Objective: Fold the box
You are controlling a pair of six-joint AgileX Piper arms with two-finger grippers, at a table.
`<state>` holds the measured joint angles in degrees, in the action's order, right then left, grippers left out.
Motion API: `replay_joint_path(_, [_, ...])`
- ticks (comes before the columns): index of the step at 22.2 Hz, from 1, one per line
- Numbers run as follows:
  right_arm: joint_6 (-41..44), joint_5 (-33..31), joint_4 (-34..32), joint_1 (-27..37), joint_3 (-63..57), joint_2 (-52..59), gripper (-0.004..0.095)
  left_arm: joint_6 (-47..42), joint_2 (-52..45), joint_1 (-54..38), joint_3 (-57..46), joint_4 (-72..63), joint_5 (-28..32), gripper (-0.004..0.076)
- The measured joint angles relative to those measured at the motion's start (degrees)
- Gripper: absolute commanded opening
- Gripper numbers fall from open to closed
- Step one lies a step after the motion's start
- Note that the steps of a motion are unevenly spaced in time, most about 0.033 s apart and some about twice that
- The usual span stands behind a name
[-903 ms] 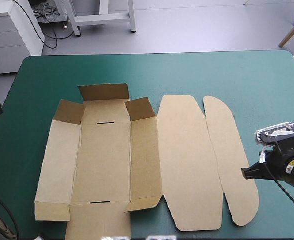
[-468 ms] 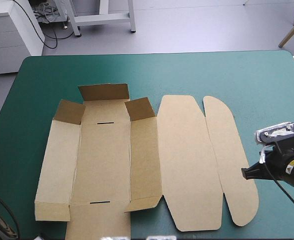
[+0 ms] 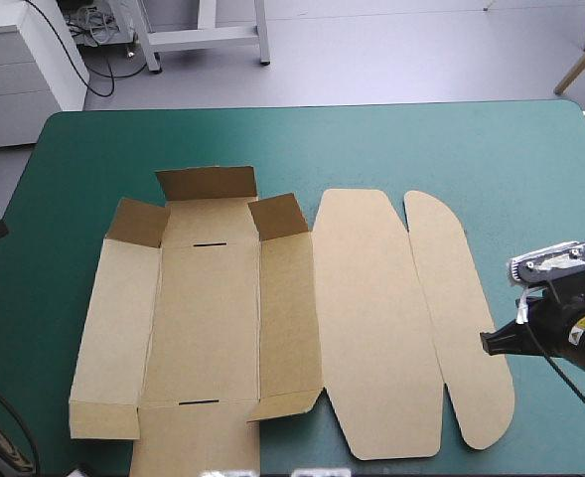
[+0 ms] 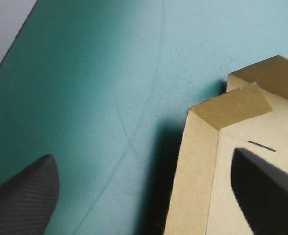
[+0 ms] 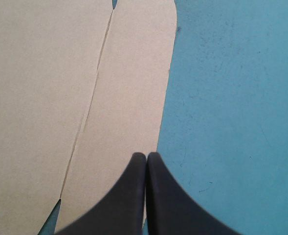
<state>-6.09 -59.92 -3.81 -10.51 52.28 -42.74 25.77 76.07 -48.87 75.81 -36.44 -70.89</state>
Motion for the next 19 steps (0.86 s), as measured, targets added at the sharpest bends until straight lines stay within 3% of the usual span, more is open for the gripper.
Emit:
replay_joint_path(9, [0.00,0.00,0.00,0.00,0.00,0.00,-0.0019,-1.35,-0.06,0.00,-3.44,2.65,-0.10,0.0718])
replay_joint_path(19, [0.00,0.39,0.81,0.00,0.00,0.00,-0.0019,3.97,-0.06,0.00,-27.76,2.64,1.11,0.0718])
